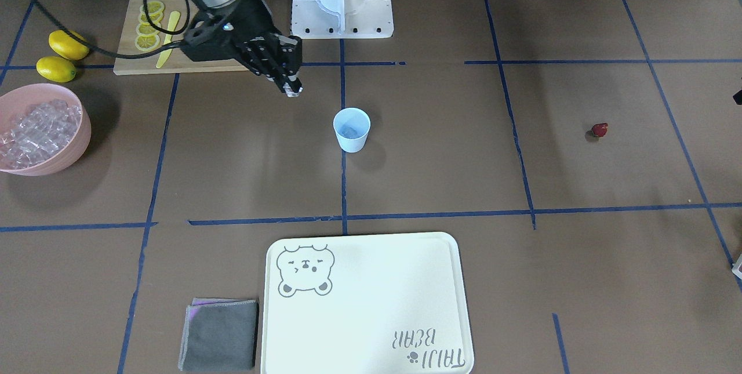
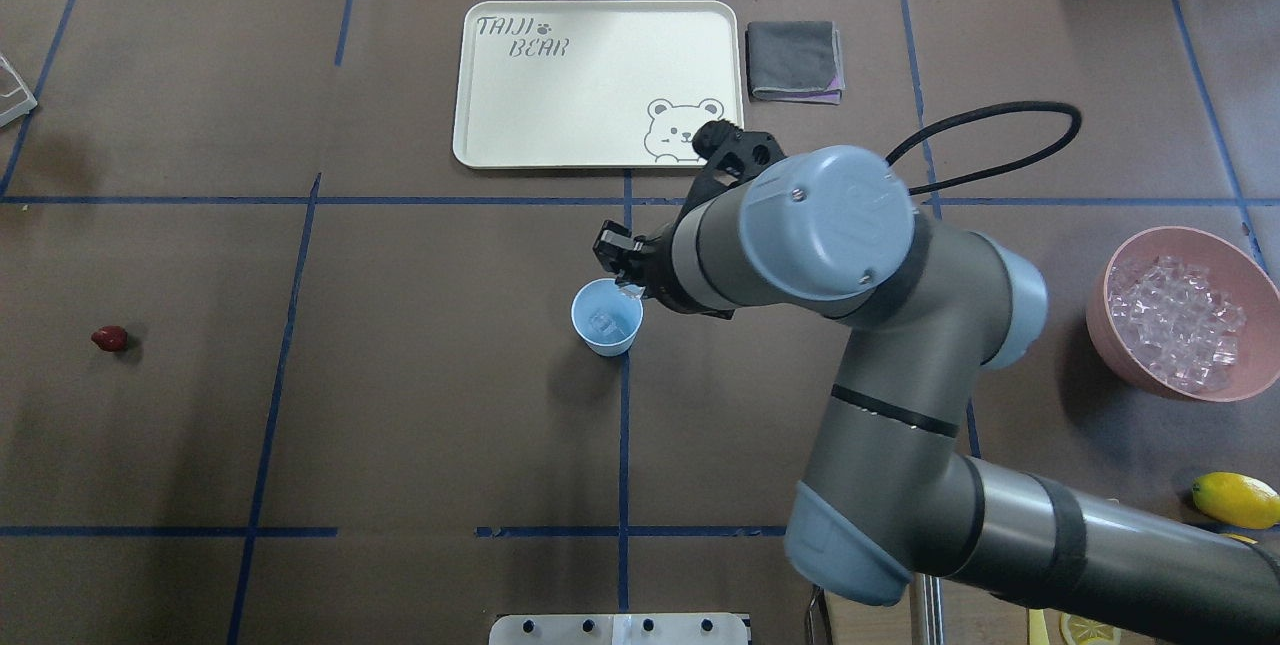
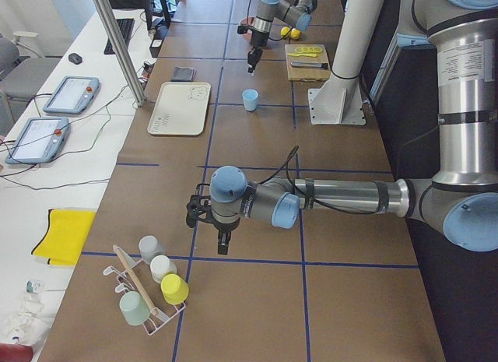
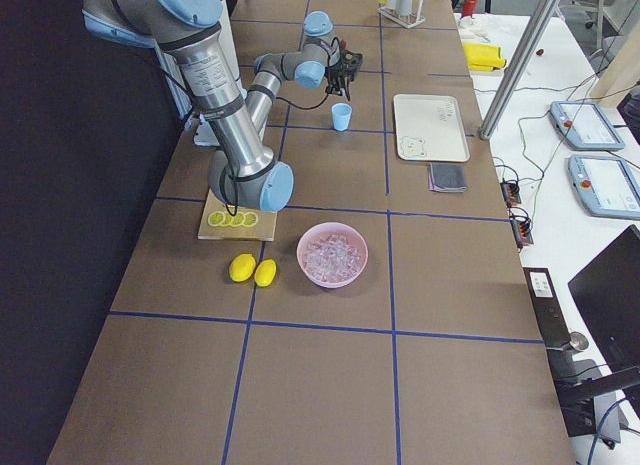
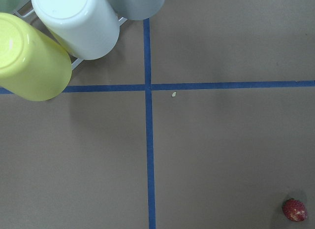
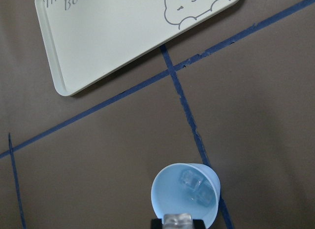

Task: Put ice and strawberries in cup
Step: 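Carry the ice with the right gripper over the blue cup and release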

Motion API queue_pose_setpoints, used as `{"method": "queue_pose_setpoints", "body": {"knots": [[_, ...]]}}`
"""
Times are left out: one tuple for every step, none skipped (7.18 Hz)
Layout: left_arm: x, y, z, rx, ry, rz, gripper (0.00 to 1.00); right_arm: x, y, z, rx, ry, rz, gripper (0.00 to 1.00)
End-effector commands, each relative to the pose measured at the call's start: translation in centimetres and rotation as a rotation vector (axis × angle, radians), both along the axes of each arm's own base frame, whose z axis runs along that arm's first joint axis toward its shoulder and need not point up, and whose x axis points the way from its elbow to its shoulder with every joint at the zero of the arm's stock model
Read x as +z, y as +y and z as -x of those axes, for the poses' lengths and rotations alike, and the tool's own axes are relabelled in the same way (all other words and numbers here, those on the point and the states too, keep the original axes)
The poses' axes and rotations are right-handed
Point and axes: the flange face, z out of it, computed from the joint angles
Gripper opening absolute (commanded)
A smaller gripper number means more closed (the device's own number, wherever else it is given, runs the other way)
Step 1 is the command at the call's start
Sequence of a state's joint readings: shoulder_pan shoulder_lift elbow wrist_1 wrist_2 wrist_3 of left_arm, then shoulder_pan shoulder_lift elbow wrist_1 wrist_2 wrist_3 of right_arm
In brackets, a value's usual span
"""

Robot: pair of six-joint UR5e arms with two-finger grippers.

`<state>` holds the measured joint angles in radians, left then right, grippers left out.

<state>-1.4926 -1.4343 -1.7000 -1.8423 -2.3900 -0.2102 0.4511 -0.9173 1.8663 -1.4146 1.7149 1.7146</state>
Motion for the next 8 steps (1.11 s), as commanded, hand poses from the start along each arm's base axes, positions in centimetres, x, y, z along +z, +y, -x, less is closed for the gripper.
{"method": "queue_pose_setpoints", "body": {"knots": [[-0.1,0.0,0.0,-0.001,0.000,-0.002,1.00,0.9,1.3,3.9,0.001,0.049,-0.001,0.01],[-0.2,0.0,0.0,-0.001,0.000,-0.003,1.00,1.7,0.9,4.9,-0.001,0.074,0.002,0.01],[-0.3,0.0,0.0,-0.001,0.001,-0.005,1.00,1.5,0.4,5.8,0.009,0.084,-0.003,0.01],[-0.3,0.0,0.0,-0.001,0.001,-0.005,1.00,1.5,-0.2,6.7,0.026,0.100,-0.009,0.02],[-0.3,0.0,0.0,-0.001,0.001,-0.005,1.00,1.8,-0.3,6.8,0.026,0.106,-0.008,0.14],[-0.3,0.0,0.0,-0.001,0.001,-0.005,1.00,1.9,-0.2,6.9,0.025,0.109,-0.007,0.63],[-0.3,0.0,0.0,-0.001,0.001,-0.005,1.00,1.9,-0.3,6.8,0.025,0.111,-0.008,0.75],[-0.2,0.0,0.0,-0.001,0.000,-0.003,1.00,1.9,-0.3,6.8,0.022,0.112,-0.011,0.80]]}}
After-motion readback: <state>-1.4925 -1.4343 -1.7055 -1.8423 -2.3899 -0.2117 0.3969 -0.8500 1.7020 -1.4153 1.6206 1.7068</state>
